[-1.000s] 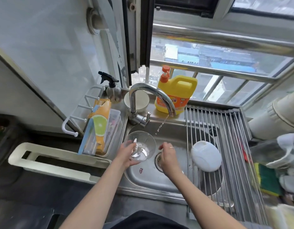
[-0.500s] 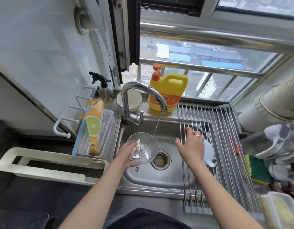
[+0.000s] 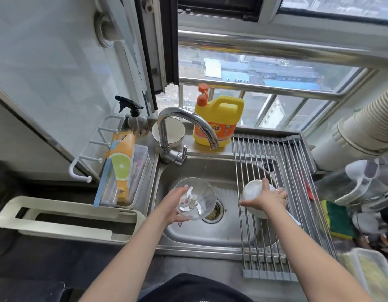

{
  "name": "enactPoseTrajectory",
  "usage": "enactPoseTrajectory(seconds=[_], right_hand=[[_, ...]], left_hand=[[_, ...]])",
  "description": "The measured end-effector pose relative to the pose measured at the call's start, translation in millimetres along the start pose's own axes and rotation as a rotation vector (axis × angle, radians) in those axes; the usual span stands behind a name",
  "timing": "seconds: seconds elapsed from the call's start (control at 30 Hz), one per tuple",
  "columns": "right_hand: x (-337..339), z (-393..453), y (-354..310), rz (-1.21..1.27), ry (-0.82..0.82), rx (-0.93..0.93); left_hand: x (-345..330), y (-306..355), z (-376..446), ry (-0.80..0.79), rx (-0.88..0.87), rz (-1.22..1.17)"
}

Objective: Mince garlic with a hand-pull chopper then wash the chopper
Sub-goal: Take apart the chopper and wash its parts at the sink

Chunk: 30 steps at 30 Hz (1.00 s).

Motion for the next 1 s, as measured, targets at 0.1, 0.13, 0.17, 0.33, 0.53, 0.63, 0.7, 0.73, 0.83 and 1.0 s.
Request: enactPoseTrajectory(seconds=[0.1,0.13,0.17,0.33,0.53,0.63,0.7,0.73,0.83,1.0], right_hand=[[-4,4,3,-0.022,-0.061,0.014],[-5,6,4,-0.039,-0.081,0.02],[-6,7,5,-0.052,-0.093,0.025],[-3,10,4,-0.07,-0.075,0.082],[33,-24,-26,0.149,-0.072,0.298],[61,-73,-73,0.206,-0.003,0.556],[66,-104,-108,0.107,0.026,0.725],[63,-115,-122,0.036,0.044,0.788],[47,-127,-149,-0.16,0.103,0.871],[33,-125,-158,-0.292,0.109,0.88]], left_hand=[[-5,-2,-3,-0.038,0.018,-0.027],[-7,-2,-5,-0.052,0.024,-0.044],[-8,-2,-5,-0.069,0.028,-0.066],[-13,-2,-7,-0.124,0.036,-0.157],[-14,-6,-4,-0.093,0.048,-0.121],[-19,-8,-2,-0.093,0.052,-0.129],[-27,-8,0,-0.127,0.069,-0.149],[-32,-7,1,-0.161,0.066,-0.156],[-48,2,-2,-0.278,0.036,-0.268],[-51,9,-6,-0.337,-0.021,-0.347]])
Point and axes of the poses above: each hand's wrist, its own z-axis towards the middle knuckle, its own x-axis out of the back of the hand, y = z × x, the point moved 8 cm from there along z, towards the middle knuckle, and after that the axes turned 8 degrees about x, right-handed, at the moved point
